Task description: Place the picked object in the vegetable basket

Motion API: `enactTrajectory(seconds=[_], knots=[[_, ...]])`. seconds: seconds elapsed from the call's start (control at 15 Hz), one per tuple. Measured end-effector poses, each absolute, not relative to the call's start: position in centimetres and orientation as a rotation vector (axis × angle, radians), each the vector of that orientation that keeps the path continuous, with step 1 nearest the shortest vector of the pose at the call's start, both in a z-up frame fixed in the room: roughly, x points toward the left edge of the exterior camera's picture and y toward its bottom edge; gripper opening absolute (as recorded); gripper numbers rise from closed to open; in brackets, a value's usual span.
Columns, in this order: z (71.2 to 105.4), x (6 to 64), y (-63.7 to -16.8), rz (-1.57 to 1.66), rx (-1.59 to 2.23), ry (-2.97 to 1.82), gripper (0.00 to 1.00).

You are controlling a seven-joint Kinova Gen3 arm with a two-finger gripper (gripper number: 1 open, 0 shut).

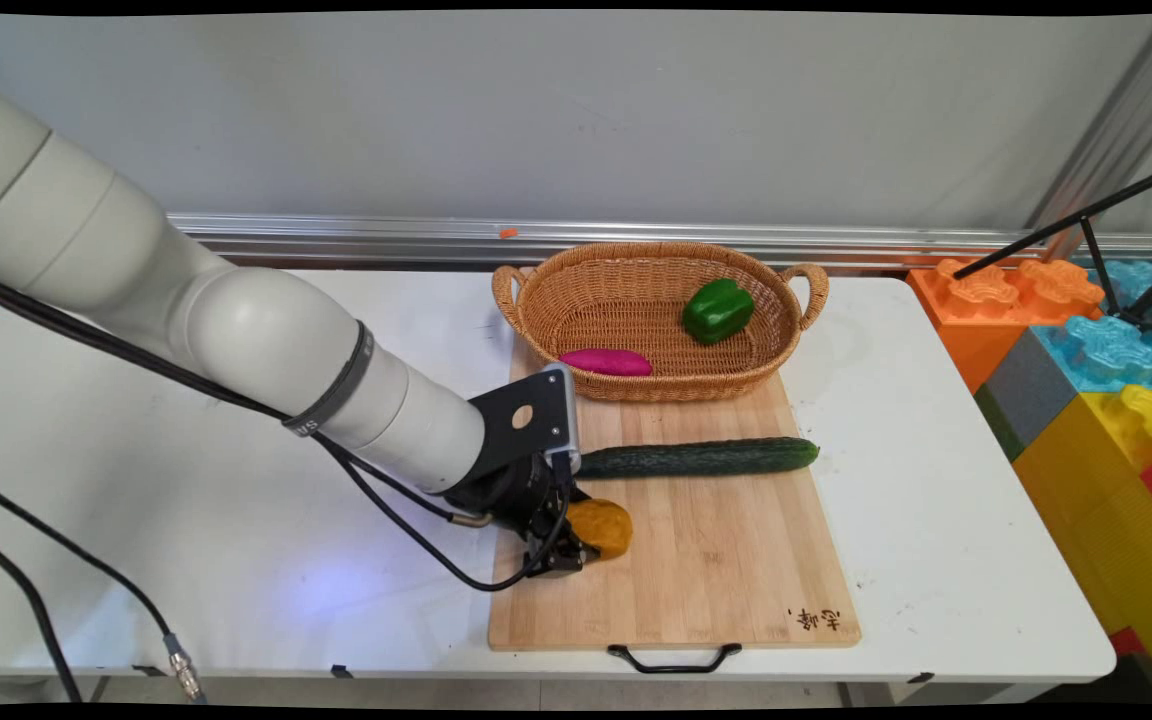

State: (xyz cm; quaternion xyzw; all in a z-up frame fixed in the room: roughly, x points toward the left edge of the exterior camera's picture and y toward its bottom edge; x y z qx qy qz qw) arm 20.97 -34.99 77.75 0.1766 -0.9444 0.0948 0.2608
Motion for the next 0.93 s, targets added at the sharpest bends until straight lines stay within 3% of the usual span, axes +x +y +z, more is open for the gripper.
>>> enactTrajectory(seconds=[0.47, 0.93], knots=[[81.6, 19.9, -36.0, 0.259, 0.51, -2.498, 0.0], [86.9, 19.0, -41.2, 0.359, 0.603, -2.404, 0.0]])
